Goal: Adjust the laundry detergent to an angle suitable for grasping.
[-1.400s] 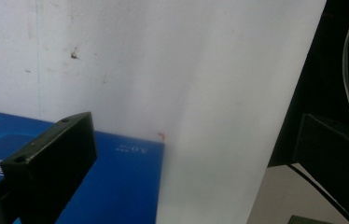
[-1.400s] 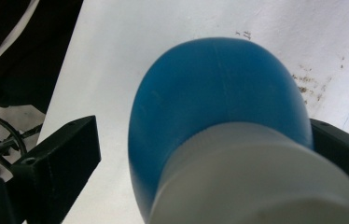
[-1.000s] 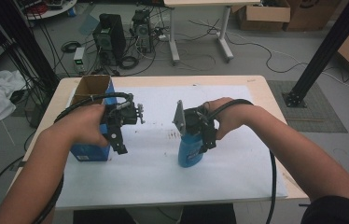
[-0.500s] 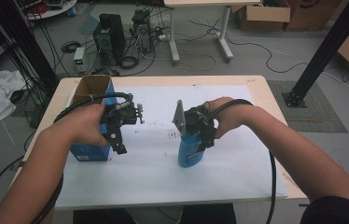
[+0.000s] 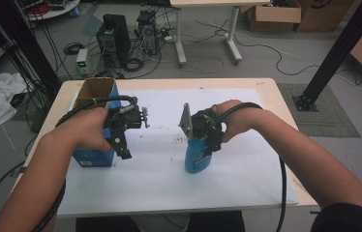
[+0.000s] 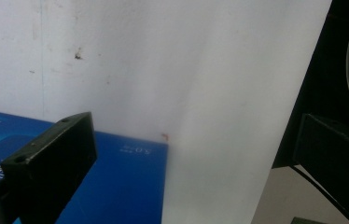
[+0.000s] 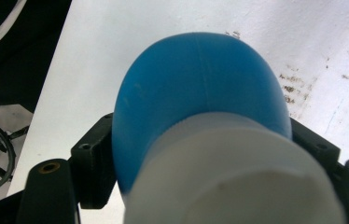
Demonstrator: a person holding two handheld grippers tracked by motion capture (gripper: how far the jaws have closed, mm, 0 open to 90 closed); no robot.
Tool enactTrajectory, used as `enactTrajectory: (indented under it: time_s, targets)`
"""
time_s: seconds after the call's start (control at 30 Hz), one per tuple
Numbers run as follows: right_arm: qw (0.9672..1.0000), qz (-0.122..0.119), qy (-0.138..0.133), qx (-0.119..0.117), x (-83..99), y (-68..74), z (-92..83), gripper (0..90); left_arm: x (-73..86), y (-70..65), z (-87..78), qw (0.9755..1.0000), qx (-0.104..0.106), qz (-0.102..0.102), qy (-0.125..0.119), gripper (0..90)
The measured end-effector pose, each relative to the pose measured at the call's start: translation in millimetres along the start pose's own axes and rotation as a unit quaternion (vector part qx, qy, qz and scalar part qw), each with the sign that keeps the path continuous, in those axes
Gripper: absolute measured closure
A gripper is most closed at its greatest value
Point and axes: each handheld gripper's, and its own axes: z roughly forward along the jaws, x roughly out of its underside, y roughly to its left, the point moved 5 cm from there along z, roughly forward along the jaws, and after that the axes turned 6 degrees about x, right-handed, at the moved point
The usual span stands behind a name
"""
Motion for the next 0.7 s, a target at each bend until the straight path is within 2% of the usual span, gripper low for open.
enactTrajectory:
  time_s: [0.6,0.7]
  targets:
    - [1.0000,-0.006,0.003,-0.002,-0.4,0.6,0.4,32.2,1.7,2.9,3.1,1.0000,0.001,-0.002,0.002,0.0]
    - [0.9999,-0.010,0.009,0.002,-0.9,1.5,2.0,39.6,2.4,3.2,4.1,1.0000,0.001,-0.004,0.000,0.1]
